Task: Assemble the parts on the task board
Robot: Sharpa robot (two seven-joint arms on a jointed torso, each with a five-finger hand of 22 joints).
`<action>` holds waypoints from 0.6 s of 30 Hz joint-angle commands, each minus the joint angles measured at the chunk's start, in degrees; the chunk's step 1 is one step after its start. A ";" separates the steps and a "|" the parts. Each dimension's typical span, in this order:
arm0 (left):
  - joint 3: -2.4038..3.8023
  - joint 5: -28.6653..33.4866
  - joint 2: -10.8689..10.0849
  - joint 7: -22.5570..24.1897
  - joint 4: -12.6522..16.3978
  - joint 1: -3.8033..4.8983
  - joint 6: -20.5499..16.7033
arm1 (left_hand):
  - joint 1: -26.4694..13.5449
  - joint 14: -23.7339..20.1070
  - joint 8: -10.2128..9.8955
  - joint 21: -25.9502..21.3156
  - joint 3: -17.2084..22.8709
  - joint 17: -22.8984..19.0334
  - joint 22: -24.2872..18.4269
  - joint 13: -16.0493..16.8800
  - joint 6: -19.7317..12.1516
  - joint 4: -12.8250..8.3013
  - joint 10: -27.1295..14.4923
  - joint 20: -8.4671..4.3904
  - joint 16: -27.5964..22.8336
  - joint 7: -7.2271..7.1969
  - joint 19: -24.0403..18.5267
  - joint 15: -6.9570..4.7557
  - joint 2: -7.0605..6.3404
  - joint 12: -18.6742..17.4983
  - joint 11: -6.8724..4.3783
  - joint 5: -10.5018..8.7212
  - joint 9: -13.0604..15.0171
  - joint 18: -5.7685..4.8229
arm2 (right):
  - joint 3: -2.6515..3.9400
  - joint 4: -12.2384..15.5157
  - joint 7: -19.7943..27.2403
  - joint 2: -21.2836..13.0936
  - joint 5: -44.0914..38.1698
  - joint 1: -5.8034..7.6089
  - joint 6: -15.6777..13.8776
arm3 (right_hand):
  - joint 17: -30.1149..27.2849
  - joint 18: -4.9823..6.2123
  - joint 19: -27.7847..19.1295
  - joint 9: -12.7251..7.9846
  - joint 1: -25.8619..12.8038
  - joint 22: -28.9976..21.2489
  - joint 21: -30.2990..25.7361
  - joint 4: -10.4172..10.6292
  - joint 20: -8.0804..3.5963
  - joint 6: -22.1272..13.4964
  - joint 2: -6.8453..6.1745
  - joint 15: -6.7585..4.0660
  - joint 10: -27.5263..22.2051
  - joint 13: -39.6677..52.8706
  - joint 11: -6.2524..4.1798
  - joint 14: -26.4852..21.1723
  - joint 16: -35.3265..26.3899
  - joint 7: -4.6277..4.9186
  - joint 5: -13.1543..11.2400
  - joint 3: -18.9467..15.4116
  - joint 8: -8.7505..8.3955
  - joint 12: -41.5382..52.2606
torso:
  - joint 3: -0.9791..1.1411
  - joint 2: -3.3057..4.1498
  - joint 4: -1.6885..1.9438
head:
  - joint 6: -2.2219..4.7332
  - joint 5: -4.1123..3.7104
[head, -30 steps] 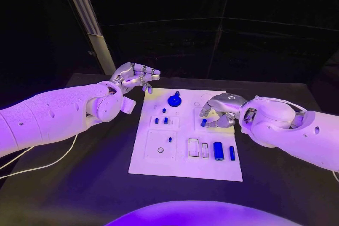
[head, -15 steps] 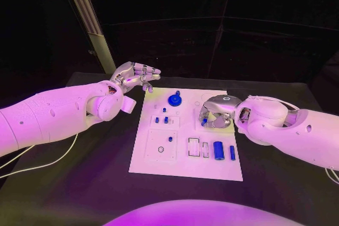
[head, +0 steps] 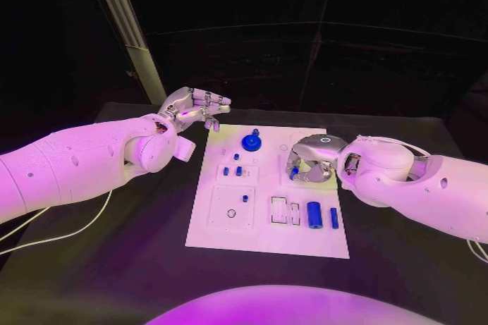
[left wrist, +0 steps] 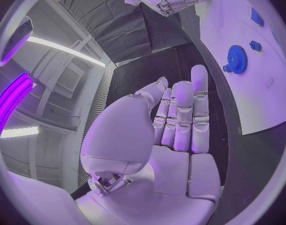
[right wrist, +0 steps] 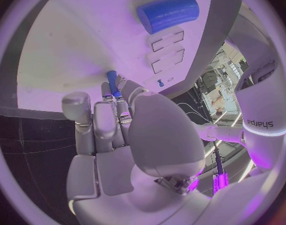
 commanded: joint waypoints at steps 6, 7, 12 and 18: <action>0.02 0.13 -0.01 0.14 -0.15 0.08 0.71 | -0.52 -0.24 0.05 -0.38 0.25 -0.06 -0.09 -0.08 -0.30 0.19 -0.14 0.19 -0.20 0.14 -0.16 0.00 -0.28 0.11 0.11 0.08 -0.08 0.27 | 0.06 3.21 1.65 -2.18 0.80 0.10 -7.80 | -0.07 -1.00 0.34 -0.01 1.20 0.32 0.46 -1.02 -0.12 0.21 0.07 -0.17 2.25 0.42 -1.54 1.65 0.45 0.20 -0.26 1.75 -0.04 -0.61 | -0.06 -0.14 0.00 | 0.22 -0.31; 0.02 0.13 -0.01 0.14 -0.17 0.08 0.70 | -0.52 -0.24 0.05 -0.38 0.25 -0.06 -0.09 -0.08 -0.30 0.19 -0.14 0.19 -0.20 0.14 -0.16 0.00 -0.28 0.11 0.11 0.08 -0.08 0.27 | 0.08 3.82 1.79 -2.57 1.03 0.10 -8.10 | -0.12 -1.00 0.31 -0.03 1.12 0.32 0.47 -1.16 -0.11 0.20 -0.03 -0.16 2.28 0.43 -1.51 1.64 0.44 0.22 -0.27 1.93 -0.09 -0.73 | -0.09 -0.15 0.02 | 0.29 -0.35; 0.02 0.13 0.04 0.14 -0.27 0.08 0.69 | -0.55 -0.32 0.10 -0.49 0.33 -0.18 -0.17 -0.09 -0.32 0.21 -0.17 0.22 -0.26 0.15 -0.16 0.02 -0.27 0.20 0.12 0.08 -0.06 0.28 | 0.39 7.19 1.94 -4.30 2.55 0.12 -8.91 | -0.26 -0.99 0.21 -0.09 0.81 0.30 0.50 -1.40 -0.07 0.09 -0.31 -0.10 2.27 0.45 -1.41 1.58 0.40 0.31 -0.34 2.35 -0.25 -1.07 | -0.05 -0.13 -0.03 | 0.58 -0.33; 0.02 0.13 0.22 0.18 -0.36 0.07 0.74 | -0.55 -0.32 0.10 -0.49 0.33 -0.18 -0.17 -0.09 -0.32 0.21 -0.17 0.22 -0.26 0.15 -0.16 0.02 -0.27 0.20 0.12 0.08 -0.06 0.28 | 0.88 10.90 3.16 -4.08 3.13 0.11 -11.49 | -0.18 -1.01 0.19 -0.17 0.56 0.44 0.60 -1.60 -0.02 -0.06 -0.43 -0.03 2.21 0.47 -1.33 1.57 0.50 0.43 -0.30 2.76 -0.44 -1.40 | -0.04 -0.08 -0.01 | 0.76 -0.27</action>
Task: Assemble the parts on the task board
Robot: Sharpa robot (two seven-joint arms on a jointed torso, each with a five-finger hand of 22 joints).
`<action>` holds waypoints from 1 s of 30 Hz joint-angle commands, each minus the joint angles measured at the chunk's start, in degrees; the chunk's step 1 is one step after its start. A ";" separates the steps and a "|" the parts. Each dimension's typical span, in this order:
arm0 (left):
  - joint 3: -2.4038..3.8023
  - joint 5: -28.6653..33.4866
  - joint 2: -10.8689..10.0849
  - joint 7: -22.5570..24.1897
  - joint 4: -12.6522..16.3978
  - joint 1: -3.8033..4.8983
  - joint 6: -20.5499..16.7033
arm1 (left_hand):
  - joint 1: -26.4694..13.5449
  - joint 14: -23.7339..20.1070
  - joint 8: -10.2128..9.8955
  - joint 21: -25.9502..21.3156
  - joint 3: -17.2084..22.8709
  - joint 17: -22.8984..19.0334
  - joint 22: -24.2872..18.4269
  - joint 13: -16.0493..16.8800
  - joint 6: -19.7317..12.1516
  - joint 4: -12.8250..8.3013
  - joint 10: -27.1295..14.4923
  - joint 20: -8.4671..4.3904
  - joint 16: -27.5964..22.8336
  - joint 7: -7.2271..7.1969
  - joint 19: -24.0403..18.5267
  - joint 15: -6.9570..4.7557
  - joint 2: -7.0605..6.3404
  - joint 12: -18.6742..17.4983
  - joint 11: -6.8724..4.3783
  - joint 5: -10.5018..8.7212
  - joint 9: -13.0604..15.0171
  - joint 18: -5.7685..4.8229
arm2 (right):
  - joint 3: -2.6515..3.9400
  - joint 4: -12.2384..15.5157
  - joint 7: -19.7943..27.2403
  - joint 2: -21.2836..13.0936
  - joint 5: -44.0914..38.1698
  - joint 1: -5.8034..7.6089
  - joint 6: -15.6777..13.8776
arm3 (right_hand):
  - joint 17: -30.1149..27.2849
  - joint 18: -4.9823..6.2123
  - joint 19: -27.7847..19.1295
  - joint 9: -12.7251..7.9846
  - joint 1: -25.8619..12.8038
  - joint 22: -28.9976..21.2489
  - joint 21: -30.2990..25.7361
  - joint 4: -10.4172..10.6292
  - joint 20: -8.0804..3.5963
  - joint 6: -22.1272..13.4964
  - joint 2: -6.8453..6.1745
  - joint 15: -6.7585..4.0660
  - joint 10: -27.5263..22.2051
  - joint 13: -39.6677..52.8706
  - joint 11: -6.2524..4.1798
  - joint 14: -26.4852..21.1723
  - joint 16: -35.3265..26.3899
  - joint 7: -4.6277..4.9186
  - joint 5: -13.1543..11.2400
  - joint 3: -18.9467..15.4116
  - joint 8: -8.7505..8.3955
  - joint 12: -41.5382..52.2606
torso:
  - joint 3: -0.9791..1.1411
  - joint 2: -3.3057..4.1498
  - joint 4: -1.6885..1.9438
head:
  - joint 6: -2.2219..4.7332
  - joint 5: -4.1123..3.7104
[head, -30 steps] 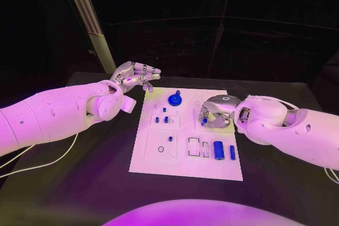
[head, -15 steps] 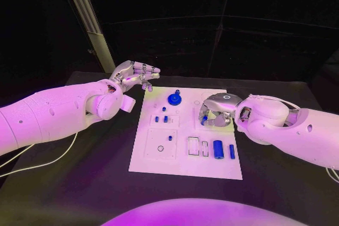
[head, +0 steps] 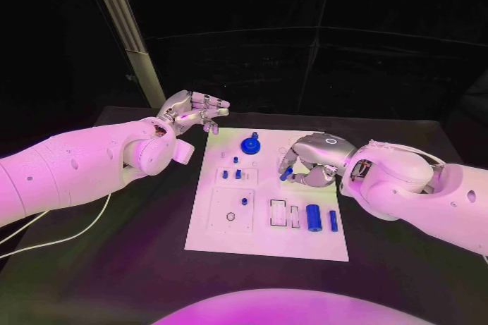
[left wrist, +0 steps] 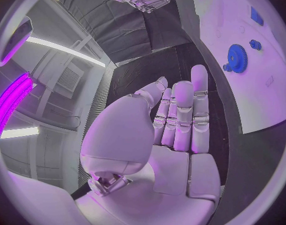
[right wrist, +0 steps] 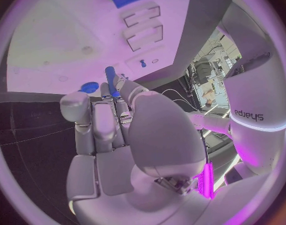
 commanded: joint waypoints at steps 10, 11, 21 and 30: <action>0.02 0.13 0.70 0.26 -0.28 0.08 0.75 | -0.30 -0.31 0.10 -0.17 0.20 0.00 -0.07 -0.10 -0.34 0.03 -0.19 0.23 -0.24 0.15 -0.16 0.02 -0.05 0.21 0.13 0.09 -0.06 0.28 | 0.07 0.19 4.75 9.22 1.58 -1.59 -3.90 | -0.12 -0.97 0.02 -0.23 -0.16 0.05 0.38 -0.47 0.10 -0.47 -0.35 0.12 1.81 0.49 -1.35 1.52 0.19 0.53 0.40 1.24 -0.77 -0.89 | -0.08 0.23 0.37 | 0.20 0.27; 0.02 0.13 0.73 0.24 -0.30 0.08 0.74 | -0.30 -0.31 0.10 -0.17 0.20 0.00 -0.07 -0.10 -0.34 0.03 -0.19 0.23 -0.24 0.15 -0.16 0.02 -0.05 0.21 0.13 0.09 -0.06 0.28 | 0.05 -0.10 4.89 9.90 1.62 -1.91 -3.66 | -0.14 -0.96 -0.02 -0.24 -0.21 -0.01 0.36 -0.50 0.11 -0.50 -0.35 0.13 1.78 0.50 -1.33 1.52 0.19 0.55 0.41 1.32 -0.81 -0.96 | -0.09 0.25 0.37 | 0.21 0.41; 0.03 0.13 1.10 0.15 -0.33 0.11 0.75 | -0.29 -0.33 0.11 -0.18 0.22 -0.05 -0.08 -0.10 -0.35 0.03 -0.20 0.23 -0.26 0.16 -0.16 0.02 -0.05 0.21 0.13 0.09 -0.05 0.28 | -0.33 -3.71 5.38 15.11 1.12 -4.66 0.27 | -0.25 -0.90 -0.21 -0.30 -0.47 -0.28 0.22 -0.59 0.16 -0.65 -0.42 0.20 1.67 0.50 -1.24 1.48 0.15 0.64 0.48 1.53 -0.96 -1.20 | -0.06 0.17 0.12 | -0.23 1.64; 0.03 0.13 1.26 0.09 -0.33 0.11 0.82 | -0.29 -0.33 0.11 -0.18 0.22 -0.05 -0.08 -0.10 -0.36 0.02 -0.21 0.23 -0.26 0.16 -0.15 0.02 -0.05 0.22 0.13 0.09 -0.05 0.28 | -0.53 -5.24 4.27 16.73 -2.59 -5.25 3.51 | -0.32 -0.89 -0.28 -0.32 -0.61 -0.36 0.18 -0.63 0.19 -0.71 -0.49 0.23 1.63 0.51 -1.21 1.45 0.12 0.67 0.47 1.59 -1.03 -1.31 | -0.03 0.15 0.29 | -0.69 1.94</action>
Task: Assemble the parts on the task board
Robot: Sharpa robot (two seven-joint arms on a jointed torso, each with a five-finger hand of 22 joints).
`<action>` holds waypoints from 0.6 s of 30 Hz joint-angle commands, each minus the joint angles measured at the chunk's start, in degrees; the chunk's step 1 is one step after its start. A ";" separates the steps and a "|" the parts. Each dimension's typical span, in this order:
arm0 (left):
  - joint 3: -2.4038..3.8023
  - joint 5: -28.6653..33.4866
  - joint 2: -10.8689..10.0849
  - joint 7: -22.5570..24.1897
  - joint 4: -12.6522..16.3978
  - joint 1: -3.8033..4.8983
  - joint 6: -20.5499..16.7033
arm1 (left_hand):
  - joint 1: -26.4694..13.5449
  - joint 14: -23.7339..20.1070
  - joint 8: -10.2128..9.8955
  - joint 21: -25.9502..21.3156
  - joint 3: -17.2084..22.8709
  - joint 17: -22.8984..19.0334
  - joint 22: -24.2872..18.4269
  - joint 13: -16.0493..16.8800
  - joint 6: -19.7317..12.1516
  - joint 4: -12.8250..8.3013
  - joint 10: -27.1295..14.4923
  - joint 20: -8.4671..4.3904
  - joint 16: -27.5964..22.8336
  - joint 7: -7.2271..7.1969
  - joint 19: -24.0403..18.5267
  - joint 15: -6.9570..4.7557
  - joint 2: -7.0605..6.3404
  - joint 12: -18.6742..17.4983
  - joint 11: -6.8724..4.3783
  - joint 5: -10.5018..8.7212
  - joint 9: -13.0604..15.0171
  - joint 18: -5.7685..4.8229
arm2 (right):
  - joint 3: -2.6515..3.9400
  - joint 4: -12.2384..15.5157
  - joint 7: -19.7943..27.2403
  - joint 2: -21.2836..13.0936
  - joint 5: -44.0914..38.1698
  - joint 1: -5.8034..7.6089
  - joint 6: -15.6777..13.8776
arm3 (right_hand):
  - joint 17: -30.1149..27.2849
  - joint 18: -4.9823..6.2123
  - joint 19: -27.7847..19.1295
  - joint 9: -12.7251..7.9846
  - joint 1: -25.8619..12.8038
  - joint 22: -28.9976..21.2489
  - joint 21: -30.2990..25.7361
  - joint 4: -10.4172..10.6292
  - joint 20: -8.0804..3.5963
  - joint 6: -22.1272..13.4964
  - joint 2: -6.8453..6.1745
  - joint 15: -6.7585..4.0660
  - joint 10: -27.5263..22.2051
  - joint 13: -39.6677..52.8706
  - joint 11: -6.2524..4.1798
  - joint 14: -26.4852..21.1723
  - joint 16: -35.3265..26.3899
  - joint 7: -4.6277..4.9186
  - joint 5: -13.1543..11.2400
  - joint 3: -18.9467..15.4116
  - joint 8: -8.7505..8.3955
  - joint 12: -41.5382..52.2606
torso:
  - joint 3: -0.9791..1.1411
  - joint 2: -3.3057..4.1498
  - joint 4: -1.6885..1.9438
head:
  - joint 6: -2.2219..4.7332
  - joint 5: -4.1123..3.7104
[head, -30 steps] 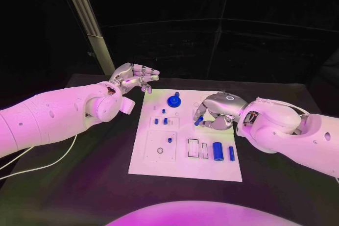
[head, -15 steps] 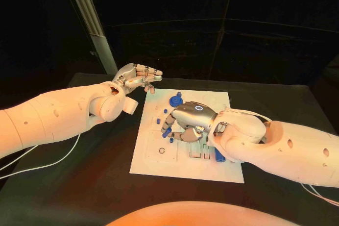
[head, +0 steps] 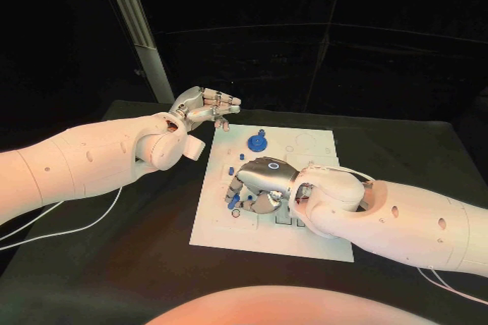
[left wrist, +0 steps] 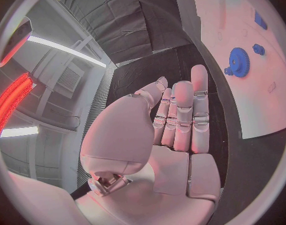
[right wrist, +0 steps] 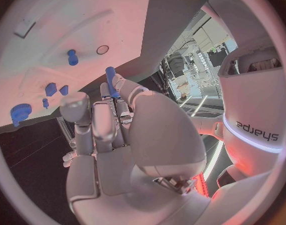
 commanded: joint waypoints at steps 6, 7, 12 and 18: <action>0.03 0.12 -0.06 0.07 0.18 0.09 0.74 | -0.23 -0.34 0.10 -0.22 0.28 -0.04 -0.13 -0.08 -0.42 -0.03 -0.25 0.24 -0.25 0.18 -0.15 0.03 -0.08 0.23 0.14 0.09 -0.06 0.29 | -0.22 -0.67 -0.26 0.48 -2.97 -0.03 5.39 | -0.13 -0.88 -0.33 -0.10 -0.40 -0.08 -0.07 -0.04 0.22 -0.32 -0.24 0.25 1.65 0.06 -1.19 1.43 0.08 0.28 0.31 0.40 -0.25 -0.12 | -0.07 0.03 -0.09 | -0.10 0.13; 0.03 0.12 -0.05 0.07 0.19 0.09 0.75 | -0.23 -0.34 0.10 -0.23 0.28 -0.04 -0.13 -0.08 -0.42 -0.03 -0.25 0.24 -0.25 0.19 -0.15 0.03 -0.08 0.23 0.14 0.09 -0.06 0.29 | -0.35 -0.68 -0.33 0.51 -3.00 -0.03 5.84 | -0.14 -0.88 -0.34 -0.09 -0.51 -0.07 -0.06 -0.03 0.23 -0.30 -0.28 0.26 1.67 0.07 -1.18 1.42 0.08 0.28 0.33 0.39 -0.25 -0.15 | -0.04 -0.01 -0.12 | -0.25 0.16; 0.03 0.11 0.01 0.10 0.25 0.09 0.80 | -0.23 -0.34 0.10 -0.23 0.28 -0.04 -0.13 -0.08 -0.42 -0.03 -0.25 0.24 -0.25 0.19 -0.15 0.03 -0.08 0.23 0.14 0.09 -0.06 0.29 | -0.74 -0.96 -0.72 0.69 -3.23 -0.06 7.01 | -0.18 -0.88 -0.37 -0.09 -0.67 -0.08 -0.07 -0.02 0.25 -0.27 -0.33 0.28 1.70 0.09 -1.18 1.41 0.06 0.29 0.38 0.37 -0.25 -0.19 | 0.02 0.04 -0.09 | -0.27 0.18; 0.03 0.11 -0.01 0.12 0.25 0.09 0.84 | -0.23 -0.34 0.10 -0.23 0.28 -0.04 -0.13 -0.08 -0.42 -0.03 -0.25 0.24 -0.25 0.19 -0.15 0.03 -0.08 0.23 0.14 0.09 -0.06 0.29 | -0.91 -1.47 -1.44 0.78 -4.18 -0.32 7.44 | -0.11 -0.87 -0.39 -0.09 -0.79 -0.07 -0.06 0.00 0.26 -0.24 -0.33 0.29 1.73 0.10 -1.18 1.41 0.11 0.28 0.42 0.37 -0.25 -0.22 | -0.03 0.00 0.09 | -0.16 -0.17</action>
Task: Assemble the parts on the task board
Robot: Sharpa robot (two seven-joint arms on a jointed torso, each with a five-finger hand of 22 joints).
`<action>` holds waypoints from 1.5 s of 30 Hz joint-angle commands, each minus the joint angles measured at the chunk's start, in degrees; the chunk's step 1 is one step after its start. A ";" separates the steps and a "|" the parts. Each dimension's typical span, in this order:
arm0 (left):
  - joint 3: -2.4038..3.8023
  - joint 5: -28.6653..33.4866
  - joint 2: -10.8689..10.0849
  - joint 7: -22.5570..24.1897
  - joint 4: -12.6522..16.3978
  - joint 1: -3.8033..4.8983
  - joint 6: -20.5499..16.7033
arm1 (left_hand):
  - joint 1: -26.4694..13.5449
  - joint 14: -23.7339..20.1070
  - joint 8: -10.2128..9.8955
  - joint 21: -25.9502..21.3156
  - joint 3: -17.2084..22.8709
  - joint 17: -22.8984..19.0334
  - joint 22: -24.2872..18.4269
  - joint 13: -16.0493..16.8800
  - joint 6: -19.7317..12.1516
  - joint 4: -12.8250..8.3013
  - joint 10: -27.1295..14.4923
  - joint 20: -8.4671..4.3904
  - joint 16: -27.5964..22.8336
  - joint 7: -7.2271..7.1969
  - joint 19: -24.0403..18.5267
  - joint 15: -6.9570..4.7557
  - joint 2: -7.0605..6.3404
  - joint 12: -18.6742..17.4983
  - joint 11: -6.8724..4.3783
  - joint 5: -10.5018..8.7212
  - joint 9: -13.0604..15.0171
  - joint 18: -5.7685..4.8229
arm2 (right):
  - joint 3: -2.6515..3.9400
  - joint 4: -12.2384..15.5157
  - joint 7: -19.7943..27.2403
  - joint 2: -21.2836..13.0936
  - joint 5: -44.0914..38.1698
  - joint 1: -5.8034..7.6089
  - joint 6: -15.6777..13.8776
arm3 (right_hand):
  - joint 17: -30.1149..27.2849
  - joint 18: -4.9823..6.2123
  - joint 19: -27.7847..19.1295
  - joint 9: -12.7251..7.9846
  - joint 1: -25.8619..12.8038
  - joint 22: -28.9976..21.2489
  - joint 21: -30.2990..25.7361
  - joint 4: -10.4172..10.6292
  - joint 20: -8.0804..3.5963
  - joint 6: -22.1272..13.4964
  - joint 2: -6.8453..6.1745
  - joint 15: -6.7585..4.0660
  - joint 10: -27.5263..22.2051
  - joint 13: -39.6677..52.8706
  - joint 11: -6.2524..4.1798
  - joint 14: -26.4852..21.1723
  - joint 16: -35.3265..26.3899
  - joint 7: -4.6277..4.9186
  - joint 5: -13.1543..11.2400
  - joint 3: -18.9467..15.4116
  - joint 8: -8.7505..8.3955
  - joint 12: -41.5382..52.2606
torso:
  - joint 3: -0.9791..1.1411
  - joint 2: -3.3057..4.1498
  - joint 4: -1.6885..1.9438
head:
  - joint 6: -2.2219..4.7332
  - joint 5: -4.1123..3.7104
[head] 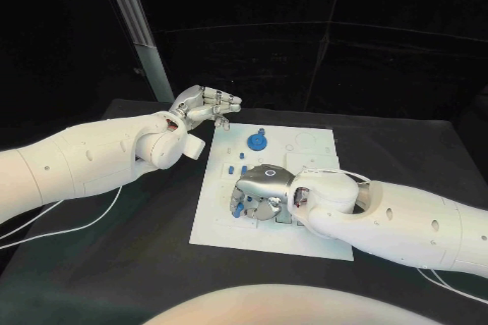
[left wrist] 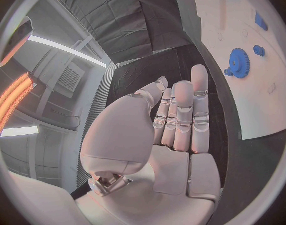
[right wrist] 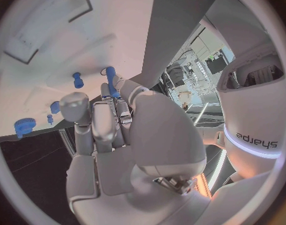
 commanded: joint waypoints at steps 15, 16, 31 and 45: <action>0.03 0.11 -0.03 0.08 0.02 0.09 0.89 | -0.23 -0.34 0.10 -0.23 0.28 -0.04 -0.07 -0.09 -0.21 -0.03 -0.25 0.24 -0.25 -0.02 -0.15 0.03 -0.08 0.23 0.14 0.09 -0.06 0.29 | -0.08 -0.61 -2.02 0.49 -3.92 -0.47 -2.73 | 0.02 -0.85 -0.28 -0.07 -1.18 -0.02 -0.02 0.08 0.09 0.15 0.07 0.26 1.96 0.23 -1.25 1.38 0.18 0.00 1.24 0.42 -0.27 -0.22 | 0.04 -0.01 -0.01 | -0.06 0.31; 0.03 0.11 -0.01 0.07 0.01 0.09 0.90 | -0.23 -0.34 0.10 -0.23 0.28 -0.04 -0.07 -0.09 -0.21 -0.03 -0.25 0.24 -0.25 -0.02 -0.15 0.03 -0.08 0.23 0.14 0.09 -0.06 0.29 | -0.08 -0.62 -2.09 0.49 -3.98 -0.49 -2.95 | 0.09 -0.84 -0.29 -0.07 -1.19 -0.01 -0.02 0.08 0.09 0.17 0.11 0.26 1.98 0.24 -1.26 1.40 0.23 -0.02 1.30 0.46 -0.27 -0.23 | 0.05 -0.02 -0.02 | -0.06 0.35; 0.02 0.11 -0.02 -0.06 0.00 0.09 1.00 | -0.23 -0.34 0.10 -0.23 0.28 -0.04 -0.07 -0.09 -0.21 -0.03 -0.25 0.24 -0.25 -0.02 -0.15 0.03 -0.08 0.23 0.14 0.09 -0.06 0.29 | -0.08 -0.67 -2.90 1.07 -4.94 -0.54 1.24 | -0.23 -0.79 -0.43 -0.06 -1.34 -0.28 -0.16 0.04 0.09 0.23 0.03 0.24 2.07 0.29 -1.29 1.33 0.04 -0.04 1.31 0.43 -0.26 -0.27 | 0.03 0.00 0.01 | -0.23 0.38; 0.02 0.11 -0.01 -0.20 0.04 0.09 1.12 | -0.17 -0.39 0.11 -0.30 0.40 -0.12 -0.12 -0.11 -0.31 -0.07 -0.33 0.26 -0.27 0.05 -0.13 0.05 -0.07 0.28 0.18 0.10 -0.06 0.30 | -0.08 -0.76 -2.33 2.09 -4.75 -0.55 -1.49 | -0.72 -0.25 -2.36 -0.83 -5.83 -3.68 -2.31 1.48 1.06 -4.07 -2.97 1.53 -3.46 -0.84 0.32 1.10 -0.06 1.03 2.96 -1.71 -2.10 -3.87 | -0.02 -0.05 0.02 | -0.36 0.32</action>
